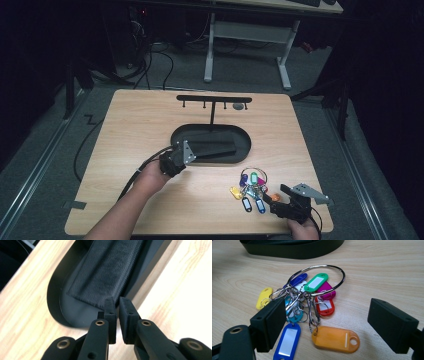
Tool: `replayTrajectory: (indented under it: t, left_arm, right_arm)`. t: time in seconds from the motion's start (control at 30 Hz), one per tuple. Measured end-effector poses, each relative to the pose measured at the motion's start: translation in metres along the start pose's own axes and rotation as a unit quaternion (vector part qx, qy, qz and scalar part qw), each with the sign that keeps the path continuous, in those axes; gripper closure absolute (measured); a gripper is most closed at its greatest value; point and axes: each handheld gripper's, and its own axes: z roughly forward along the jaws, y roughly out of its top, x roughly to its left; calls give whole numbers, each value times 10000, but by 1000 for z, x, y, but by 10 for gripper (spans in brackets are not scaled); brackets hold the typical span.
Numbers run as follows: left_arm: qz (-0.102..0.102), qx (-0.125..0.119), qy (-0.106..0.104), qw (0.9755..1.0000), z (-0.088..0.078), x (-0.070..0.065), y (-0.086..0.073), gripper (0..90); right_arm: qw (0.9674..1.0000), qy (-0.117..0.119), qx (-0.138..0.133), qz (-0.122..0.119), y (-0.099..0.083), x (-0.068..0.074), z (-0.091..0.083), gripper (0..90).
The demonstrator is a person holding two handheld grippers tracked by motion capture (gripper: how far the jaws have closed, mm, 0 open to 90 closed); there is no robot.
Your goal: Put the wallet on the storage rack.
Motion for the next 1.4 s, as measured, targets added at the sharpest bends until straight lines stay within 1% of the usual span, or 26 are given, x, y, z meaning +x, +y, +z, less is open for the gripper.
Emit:
replayTrajectory:
  t: [0.07,0.17,0.23,0.3,0.33,0.4,0.5,0.6,0.63,0.67,0.73,0.8,0.83,0.9,0.93,1.0,1.03,1.07,1.17,1.2,1.27,1.33,1.4]
  left_arm:
    - [-84,-11,-25,10000,-5,-1,-6,843]
    - [-384,-90,-205,9990,-15,-3,-18,831]
    - [-528,-170,-288,9980,-22,-6,-29,828]
    - [-606,-178,-317,9975,-28,-10,-42,825]
    - [-679,-190,-346,9969,-32,-12,-52,819]
    - [-812,-189,-407,9957,-36,-16,-65,815]
    - [-1048,-270,-483,9930,-46,-21,-88,809]
    - [-1166,-271,-414,9919,-56,-24,-110,800]
    - [-1227,-296,-386,9912,-60,-24,-116,796]
    - [-1295,-323,-367,9904,-64,-25,-121,792]
    - [-1479,-421,-405,9873,-70,-25,-132,791]
    - [-1739,-620,-474,9817,-75,-25,-143,778]
    - [-1845,-675,-489,9793,-77,-25,-147,767]
    - [-1947,-744,-508,9767,-82,-21,-153,731]
    - [-1965,-769,-521,9761,-84,-19,-153,673]
    - [-2016,-796,-560,9746,-86,-17,-156,623]
    - [-2061,-816,-568,9735,-85,-18,-157,598]
    - [-2056,-790,-585,9737,-83,-18,-157,564]
    - [-1932,-739,-561,9768,-79,-20,-154,470]
    - [-1913,-744,-580,9770,-79,-20,-153,447]
    - [-1886,-767,-686,9767,-78,-21,-153,407]
    - [-1915,-798,-791,9750,-76,-22,-153,382]
    - [-1907,-784,-836,9749,-74,-22,-151,365]
  right_arm:
    - [10000,-5,-36,-14,0,-1,-1,155]
    - [10000,-29,-44,18,0,-2,-2,155]
    - [10000,-37,-37,39,0,-2,-2,155]
    - [10000,-39,-36,42,0,-2,-2,155]
    - [10000,-41,-39,41,0,-2,-2,155]
    - [10000,-46,-43,21,0,-2,-2,155]
    - [10000,-43,-34,21,0,-1,-2,155]
    - [10000,-46,-39,15,0,-1,-2,155]
    - [10000,-51,-32,4,0,-1,-2,155]
    - [10000,-57,-21,6,0,-1,-1,155]
    - [10000,-72,-7,24,0,-1,-1,155]
    - [10000,-88,6,-12,0,0,0,155]
    - [9999,-109,8,-8,0,0,0,154]
    - [9998,-173,-9,23,1,0,-1,160]
    - [9999,-149,-23,55,1,0,-2,167]
    - [9999,-157,-46,3,2,0,-4,167]
    - [9998,-178,-33,-14,2,0,-5,169]
    - [9998,-187,-24,-3,3,0,-5,169]
    - [9996,-247,-7,97,4,1,-7,169]
    - [9996,-245,46,136,5,3,-8,168]
    - [9996,-254,155,-16,10,8,-7,155]
    - [9989,-327,295,-151,14,14,-4,151]
    - [9977,-405,479,-248,18,20,1,150]
